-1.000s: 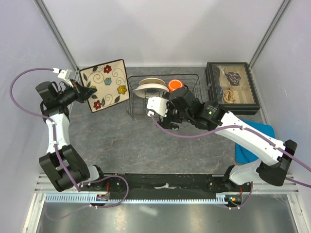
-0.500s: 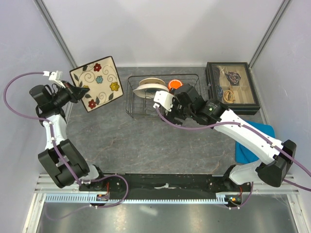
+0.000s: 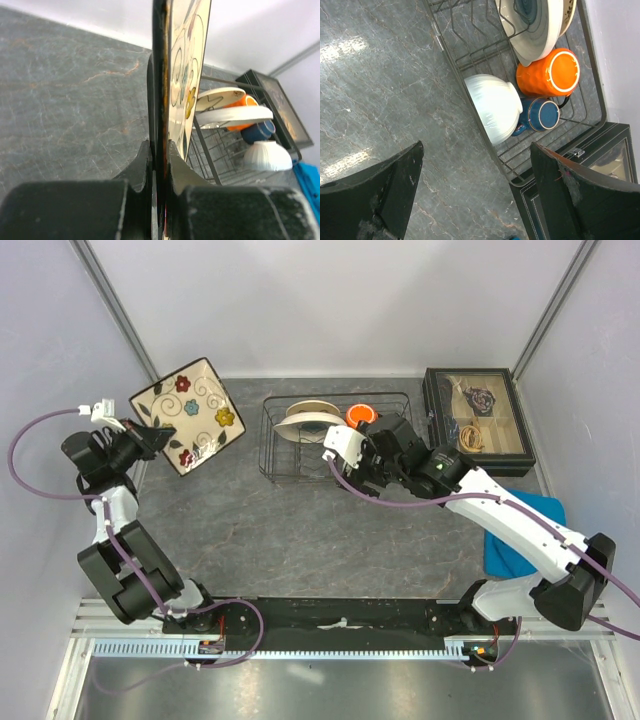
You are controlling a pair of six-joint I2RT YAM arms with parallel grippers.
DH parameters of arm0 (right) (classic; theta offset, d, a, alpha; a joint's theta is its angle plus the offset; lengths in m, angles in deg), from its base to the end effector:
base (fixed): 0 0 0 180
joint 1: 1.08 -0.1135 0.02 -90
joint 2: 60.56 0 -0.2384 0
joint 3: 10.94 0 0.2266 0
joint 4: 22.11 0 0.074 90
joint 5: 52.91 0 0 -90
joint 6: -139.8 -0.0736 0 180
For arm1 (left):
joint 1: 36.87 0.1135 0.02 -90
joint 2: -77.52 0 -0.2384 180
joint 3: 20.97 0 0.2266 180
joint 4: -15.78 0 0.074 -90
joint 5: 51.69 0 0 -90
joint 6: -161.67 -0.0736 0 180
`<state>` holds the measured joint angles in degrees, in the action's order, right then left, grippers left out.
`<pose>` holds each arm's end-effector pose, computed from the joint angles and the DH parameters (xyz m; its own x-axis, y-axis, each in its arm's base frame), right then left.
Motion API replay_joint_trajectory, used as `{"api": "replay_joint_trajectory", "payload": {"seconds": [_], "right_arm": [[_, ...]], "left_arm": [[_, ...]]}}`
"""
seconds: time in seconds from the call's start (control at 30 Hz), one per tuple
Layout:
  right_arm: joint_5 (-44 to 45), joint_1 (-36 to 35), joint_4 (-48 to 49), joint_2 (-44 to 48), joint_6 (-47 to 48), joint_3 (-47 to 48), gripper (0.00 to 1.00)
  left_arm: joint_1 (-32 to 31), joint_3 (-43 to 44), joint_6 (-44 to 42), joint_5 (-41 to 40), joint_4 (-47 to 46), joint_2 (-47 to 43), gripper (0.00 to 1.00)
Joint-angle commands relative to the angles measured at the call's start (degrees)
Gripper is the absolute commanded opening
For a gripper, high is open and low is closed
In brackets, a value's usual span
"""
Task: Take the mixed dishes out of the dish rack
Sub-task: Place the plate at the center of the board.
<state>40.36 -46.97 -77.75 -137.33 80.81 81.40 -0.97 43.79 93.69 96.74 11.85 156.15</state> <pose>0.2094 0.2100 0.3115 -0.0304 -0.7703 -0.6370 -0.8192 0.3843 -0.4257 0.2829 0.1274 0.2735 -0.2694 -0.4373 -0.8580 0.2932 0.8114 -0.5056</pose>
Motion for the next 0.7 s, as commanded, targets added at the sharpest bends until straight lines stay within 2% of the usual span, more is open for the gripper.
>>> {"api": "replay_joint_trajectory", "payload": {"seconds": [0.0,0.33,0.53,0.67], "right_arm": [[-1.16,0.19,2.24,0.31,-1.21,-1.05,0.95],[-1.6,0.62,3.38,-2.41,-1.38,-1.67,0.95],[-2.04,0.89,3.9,-2.59,-1.56,-1.75,0.95],[-2.48,1.33,5.04,-2.33,-2.17,-2.81,0.95]], "left_arm": [[0.31,-2.11,10.4,-4.47,-14.01,0.46,0.01],[0.14,-8.01,22.44,-8.42,-27.45,8.64,0.02],[-0.74,-10.91,32.19,-11.94,-39.13,16.28,0.02],[-2.06,-10.74,38.43,-15.0,-43.72,21.64,0.02]]}}
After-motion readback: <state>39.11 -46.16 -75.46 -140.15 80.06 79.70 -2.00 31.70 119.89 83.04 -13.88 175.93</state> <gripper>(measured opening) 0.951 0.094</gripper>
